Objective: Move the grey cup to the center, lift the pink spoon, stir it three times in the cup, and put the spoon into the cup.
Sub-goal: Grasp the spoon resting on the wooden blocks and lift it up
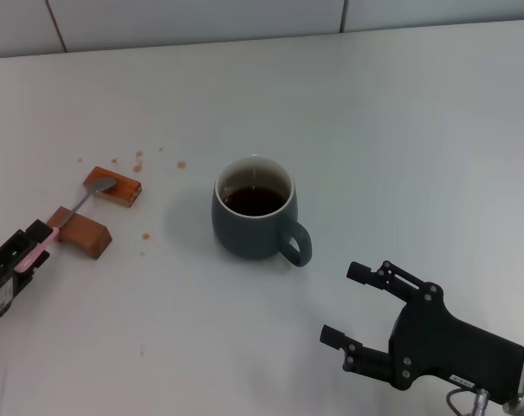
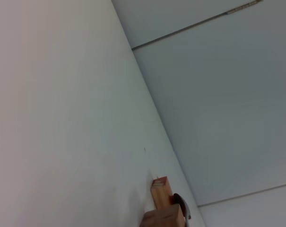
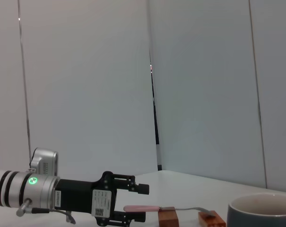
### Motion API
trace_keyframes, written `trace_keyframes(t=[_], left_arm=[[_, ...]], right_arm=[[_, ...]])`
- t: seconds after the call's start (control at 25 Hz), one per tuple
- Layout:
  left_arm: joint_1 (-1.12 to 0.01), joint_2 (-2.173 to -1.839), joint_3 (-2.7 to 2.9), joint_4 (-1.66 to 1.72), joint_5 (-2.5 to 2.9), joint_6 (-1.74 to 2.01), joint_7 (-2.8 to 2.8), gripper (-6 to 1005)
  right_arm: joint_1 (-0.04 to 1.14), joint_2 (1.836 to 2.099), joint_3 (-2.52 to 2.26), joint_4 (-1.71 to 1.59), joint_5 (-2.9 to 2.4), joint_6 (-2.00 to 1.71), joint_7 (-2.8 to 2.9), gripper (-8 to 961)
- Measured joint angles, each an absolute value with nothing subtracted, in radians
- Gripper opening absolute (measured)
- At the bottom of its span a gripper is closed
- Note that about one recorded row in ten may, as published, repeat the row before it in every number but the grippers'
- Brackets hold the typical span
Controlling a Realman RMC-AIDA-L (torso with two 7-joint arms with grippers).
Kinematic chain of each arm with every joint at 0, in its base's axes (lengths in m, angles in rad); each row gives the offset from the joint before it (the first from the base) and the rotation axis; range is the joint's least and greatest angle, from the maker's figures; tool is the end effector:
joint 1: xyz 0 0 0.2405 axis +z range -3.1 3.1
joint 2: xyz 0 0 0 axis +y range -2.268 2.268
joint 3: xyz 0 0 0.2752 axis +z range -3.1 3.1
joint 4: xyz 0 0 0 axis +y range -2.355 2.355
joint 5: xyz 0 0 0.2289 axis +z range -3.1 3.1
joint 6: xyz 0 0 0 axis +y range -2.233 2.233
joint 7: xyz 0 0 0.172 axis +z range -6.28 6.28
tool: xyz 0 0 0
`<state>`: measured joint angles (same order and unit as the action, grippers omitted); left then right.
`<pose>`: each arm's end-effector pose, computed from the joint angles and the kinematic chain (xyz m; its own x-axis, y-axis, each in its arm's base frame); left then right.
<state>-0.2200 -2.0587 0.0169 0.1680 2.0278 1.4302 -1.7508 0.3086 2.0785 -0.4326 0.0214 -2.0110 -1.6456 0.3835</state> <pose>-0.4141 0.2486 -0.0417 -0.3422 0.5140 0.7866 0.9173 0.0014 0.3981 0.3120 0.2131 -0.1160 0.6950 -0.0412 -0.7178 -0.3678 -0.8782 -0.3057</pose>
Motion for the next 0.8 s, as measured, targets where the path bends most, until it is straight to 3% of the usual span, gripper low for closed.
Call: trace_keyframes(t=[0.8], left_arm=[[-0.225,-2.059,0.021,0.156,2.029,1.417,-1.764,518]], right_arm=[[0.307,2.079,-0.433,0.02,-2.011,-1.637,0.383,826]])
